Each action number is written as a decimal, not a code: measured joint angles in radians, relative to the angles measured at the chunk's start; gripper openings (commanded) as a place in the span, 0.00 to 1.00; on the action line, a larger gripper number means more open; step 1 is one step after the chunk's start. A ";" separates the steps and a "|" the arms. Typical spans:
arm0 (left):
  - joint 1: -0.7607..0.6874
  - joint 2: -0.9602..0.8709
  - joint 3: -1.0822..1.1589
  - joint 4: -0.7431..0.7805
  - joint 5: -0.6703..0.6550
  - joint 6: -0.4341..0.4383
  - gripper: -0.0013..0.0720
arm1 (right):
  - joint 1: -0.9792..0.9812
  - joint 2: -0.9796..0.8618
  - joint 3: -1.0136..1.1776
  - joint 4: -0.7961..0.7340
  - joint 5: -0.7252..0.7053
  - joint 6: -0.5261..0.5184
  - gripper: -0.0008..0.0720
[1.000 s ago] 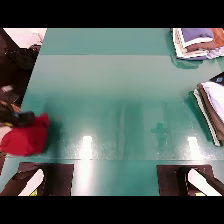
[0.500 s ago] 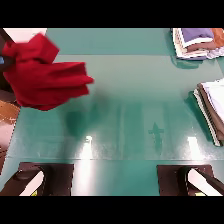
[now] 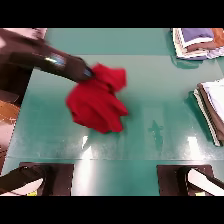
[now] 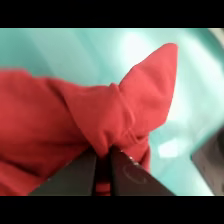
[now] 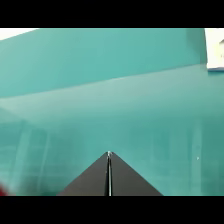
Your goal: Fold the shirts.
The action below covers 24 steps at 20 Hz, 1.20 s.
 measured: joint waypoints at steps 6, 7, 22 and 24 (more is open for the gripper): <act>-0.178 -0.269 -0.066 0.017 0.037 0.035 0.87 | 0.000 -0.041 0.006 0.005 0.067 0.001 0.03; -0.177 -0.290 -0.066 0.036 0.055 0.041 0.87 | 0.000 -0.044 0.006 0.006 0.074 0.001 0.03; 0.060 -0.543 -0.034 -0.084 0.305 0.244 0.87 | 0.001 -0.051 -0.113 0.005 0.130 0.002 0.03; 0.058 -0.580 -0.034 -0.125 0.328 0.273 0.86 | 0.004 -0.051 -0.149 0.005 0.130 0.002 0.03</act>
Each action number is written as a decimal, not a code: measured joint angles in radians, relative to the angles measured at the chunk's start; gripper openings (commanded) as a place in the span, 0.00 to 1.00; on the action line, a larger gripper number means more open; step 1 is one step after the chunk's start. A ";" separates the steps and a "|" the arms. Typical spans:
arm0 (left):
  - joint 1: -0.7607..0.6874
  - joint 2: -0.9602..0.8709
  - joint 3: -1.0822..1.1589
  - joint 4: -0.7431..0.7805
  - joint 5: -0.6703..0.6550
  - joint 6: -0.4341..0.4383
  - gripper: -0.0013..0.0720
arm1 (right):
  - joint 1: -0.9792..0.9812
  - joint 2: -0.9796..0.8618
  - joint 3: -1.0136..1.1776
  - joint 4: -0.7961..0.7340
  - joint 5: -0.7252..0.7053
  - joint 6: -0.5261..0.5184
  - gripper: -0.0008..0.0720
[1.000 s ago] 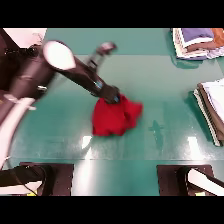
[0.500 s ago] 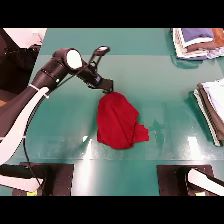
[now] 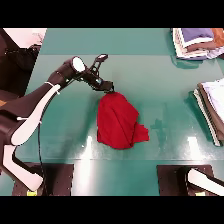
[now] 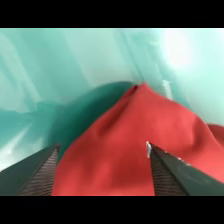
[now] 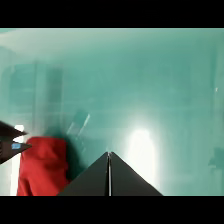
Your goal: Fold the shirts.
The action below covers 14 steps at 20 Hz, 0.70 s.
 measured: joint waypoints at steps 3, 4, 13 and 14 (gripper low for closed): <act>0.003 -0.035 0.000 -0.031 0.033 0.021 0.16 | 0.010 0.000 -0.049 0.000 0.000 0.000 0.03; 0.003 -0.039 0.000 -0.040 0.046 0.026 0.05 | 0.015 0.000 -0.064 0.001 0.000 -0.001 0.03; 0.151 0.082 0.093 -0.006 -0.090 0.016 0.05 | 0.223 0.001 -0.355 0.001 -0.004 -0.096 0.32; 0.176 0.116 0.097 0.013 -0.108 0.015 0.05 | 0.271 0.001 -0.413 0.003 -0.023 -0.113 0.53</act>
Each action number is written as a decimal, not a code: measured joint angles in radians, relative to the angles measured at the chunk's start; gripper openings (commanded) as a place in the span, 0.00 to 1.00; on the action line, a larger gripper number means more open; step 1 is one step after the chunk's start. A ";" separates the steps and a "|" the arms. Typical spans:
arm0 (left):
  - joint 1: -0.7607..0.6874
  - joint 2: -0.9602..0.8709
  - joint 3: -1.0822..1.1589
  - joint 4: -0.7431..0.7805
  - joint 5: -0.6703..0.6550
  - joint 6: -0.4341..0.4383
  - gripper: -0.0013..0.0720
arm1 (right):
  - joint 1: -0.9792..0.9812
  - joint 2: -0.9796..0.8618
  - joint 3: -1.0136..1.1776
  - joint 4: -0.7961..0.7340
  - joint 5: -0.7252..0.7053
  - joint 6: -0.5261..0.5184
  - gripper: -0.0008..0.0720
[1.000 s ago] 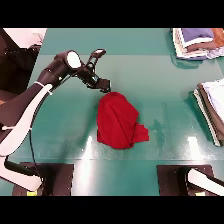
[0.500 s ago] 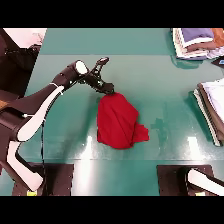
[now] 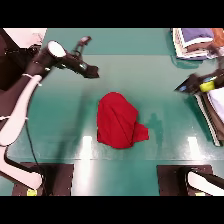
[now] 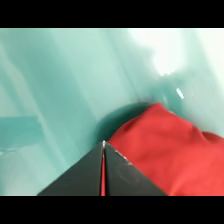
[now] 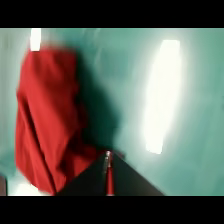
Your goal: Fold the shirts.
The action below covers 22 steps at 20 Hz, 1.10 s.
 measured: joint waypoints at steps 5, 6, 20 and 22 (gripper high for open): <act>0.064 0.110 0.002 0.079 -0.093 -0.003 0.05 | 0.225 0.000 -0.224 0.055 -0.148 -0.077 0.54; 0.069 0.119 -0.007 0.078 -0.108 -0.003 0.22 | 0.252 0.000 -0.246 0.079 -0.180 -0.090 0.54; -0.072 0.079 -0.478 -0.147 0.153 0.089 0.92 | 0.278 0.000 -0.307 0.156 -0.224 -0.117 0.54; -0.098 0.054 -0.493 -0.166 0.185 0.097 0.72 | 0.278 0.000 -0.307 0.157 -0.222 -0.106 0.54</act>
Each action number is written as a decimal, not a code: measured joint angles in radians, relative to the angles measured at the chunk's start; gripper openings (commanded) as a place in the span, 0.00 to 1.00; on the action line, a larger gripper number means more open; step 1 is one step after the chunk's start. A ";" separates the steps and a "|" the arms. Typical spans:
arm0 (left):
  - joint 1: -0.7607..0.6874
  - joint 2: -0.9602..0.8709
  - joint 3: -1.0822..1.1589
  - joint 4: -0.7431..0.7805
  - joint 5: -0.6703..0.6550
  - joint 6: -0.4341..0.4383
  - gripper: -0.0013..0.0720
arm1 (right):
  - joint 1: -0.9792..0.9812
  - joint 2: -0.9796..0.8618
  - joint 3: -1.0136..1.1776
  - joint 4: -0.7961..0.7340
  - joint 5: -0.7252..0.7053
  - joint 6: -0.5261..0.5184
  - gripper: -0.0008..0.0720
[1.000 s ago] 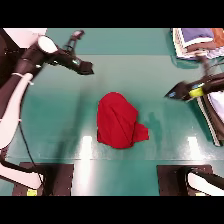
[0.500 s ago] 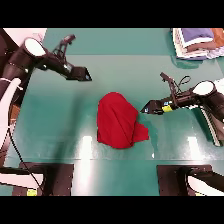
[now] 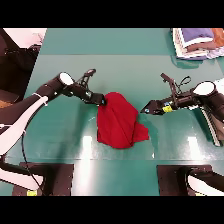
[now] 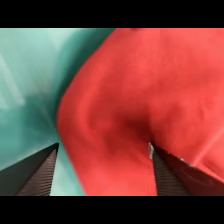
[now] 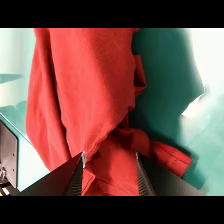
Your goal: Fold the shirts.
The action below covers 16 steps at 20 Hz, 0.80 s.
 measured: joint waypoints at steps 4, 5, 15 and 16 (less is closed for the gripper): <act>-0.008 -0.022 0.019 -0.017 0.041 0.003 0.05 | 0.008 0.000 0.000 0.000 0.002 0.008 0.54; -0.003 -0.026 0.036 -0.016 0.031 0.003 0.05 | 0.014 0.000 -0.001 0.000 0.005 0.009 0.54; 0.107 0.077 0.170 0.010 -0.092 0.009 0.05 | 0.039 -0.047 -0.130 -0.090 -0.024 -0.021 0.93; 0.111 0.084 0.172 0.013 -0.103 0.010 0.05 | 0.047 -0.070 -0.146 -0.063 -0.041 -0.047 0.92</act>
